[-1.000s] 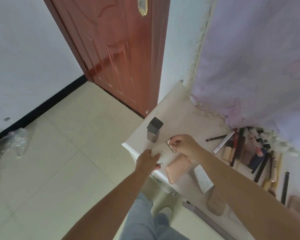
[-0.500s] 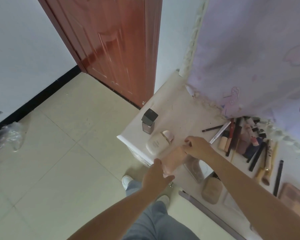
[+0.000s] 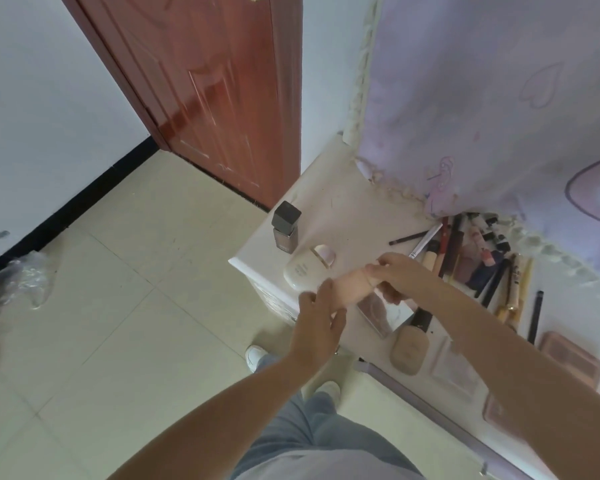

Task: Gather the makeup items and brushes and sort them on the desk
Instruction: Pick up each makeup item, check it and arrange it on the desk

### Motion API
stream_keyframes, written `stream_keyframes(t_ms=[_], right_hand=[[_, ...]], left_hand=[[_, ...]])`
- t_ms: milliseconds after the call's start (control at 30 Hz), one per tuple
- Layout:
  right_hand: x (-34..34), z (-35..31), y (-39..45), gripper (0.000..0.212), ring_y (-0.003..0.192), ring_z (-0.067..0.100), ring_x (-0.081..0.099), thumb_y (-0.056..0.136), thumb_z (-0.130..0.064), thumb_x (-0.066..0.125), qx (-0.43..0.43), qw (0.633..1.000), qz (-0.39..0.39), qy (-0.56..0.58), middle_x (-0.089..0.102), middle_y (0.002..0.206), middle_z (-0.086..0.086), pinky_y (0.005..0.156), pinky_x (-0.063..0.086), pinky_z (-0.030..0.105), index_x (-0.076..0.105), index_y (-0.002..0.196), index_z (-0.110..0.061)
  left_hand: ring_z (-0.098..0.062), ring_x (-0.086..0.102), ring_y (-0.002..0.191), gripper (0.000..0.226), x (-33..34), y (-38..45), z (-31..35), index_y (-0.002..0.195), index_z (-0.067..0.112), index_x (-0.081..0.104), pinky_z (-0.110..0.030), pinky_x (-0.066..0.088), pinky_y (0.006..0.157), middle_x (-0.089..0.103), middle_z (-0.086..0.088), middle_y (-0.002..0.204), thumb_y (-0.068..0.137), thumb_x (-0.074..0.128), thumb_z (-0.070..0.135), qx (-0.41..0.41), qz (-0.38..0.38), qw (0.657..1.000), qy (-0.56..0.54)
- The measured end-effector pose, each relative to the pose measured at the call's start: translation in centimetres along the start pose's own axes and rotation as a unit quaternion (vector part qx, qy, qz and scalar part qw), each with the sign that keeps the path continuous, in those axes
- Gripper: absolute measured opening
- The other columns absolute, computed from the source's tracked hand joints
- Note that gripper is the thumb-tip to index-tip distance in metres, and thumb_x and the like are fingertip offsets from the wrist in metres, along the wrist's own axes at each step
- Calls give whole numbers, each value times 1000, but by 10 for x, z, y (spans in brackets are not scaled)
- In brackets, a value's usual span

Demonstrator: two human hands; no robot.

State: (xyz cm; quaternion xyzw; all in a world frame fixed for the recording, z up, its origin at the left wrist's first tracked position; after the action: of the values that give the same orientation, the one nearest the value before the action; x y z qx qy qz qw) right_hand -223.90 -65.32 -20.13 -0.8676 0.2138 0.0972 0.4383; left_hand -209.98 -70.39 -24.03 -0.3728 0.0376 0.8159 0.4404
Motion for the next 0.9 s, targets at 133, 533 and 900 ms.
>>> stream_keyframes(t_ms=[133,533,900], right_hand=[[-17,-7,-17,28,23,2,26,97,-22,37,-29,992,64,100,32,56,1,29,20,12,38,71,-13],[-74,-34,-101,17,45,0,46,95,-16,43,-271,957,102,27,52,62,-7,47,37,11,54,103,-27],[-96,-35,-111,27,68,-7,64,82,3,59,-310,935,126,113,66,82,-11,61,48,4,60,90,-22]], left_hand=[[-24,49,86,58,-26,13,30,139,11,35,-30,48,83,39,-12,107,88,59,24,76,50,996,23],[-1,59,46,6,-77,21,99,83,16,59,-17,50,46,57,4,69,88,58,14,100,-90,967,-216],[-8,54,39,17,-78,20,117,74,10,58,-18,44,39,52,-4,62,89,57,16,63,-170,932,-314]])
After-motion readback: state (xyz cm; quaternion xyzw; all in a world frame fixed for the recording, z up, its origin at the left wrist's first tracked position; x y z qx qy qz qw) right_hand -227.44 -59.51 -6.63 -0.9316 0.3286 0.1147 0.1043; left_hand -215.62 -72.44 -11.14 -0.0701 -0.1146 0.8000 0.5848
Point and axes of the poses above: each hand's wrist, its own y-axis towards the middle knuckle, its own x-axis out of the palm, z = x × y, the point moved 5 cm from there along y, towards the middle knuckle
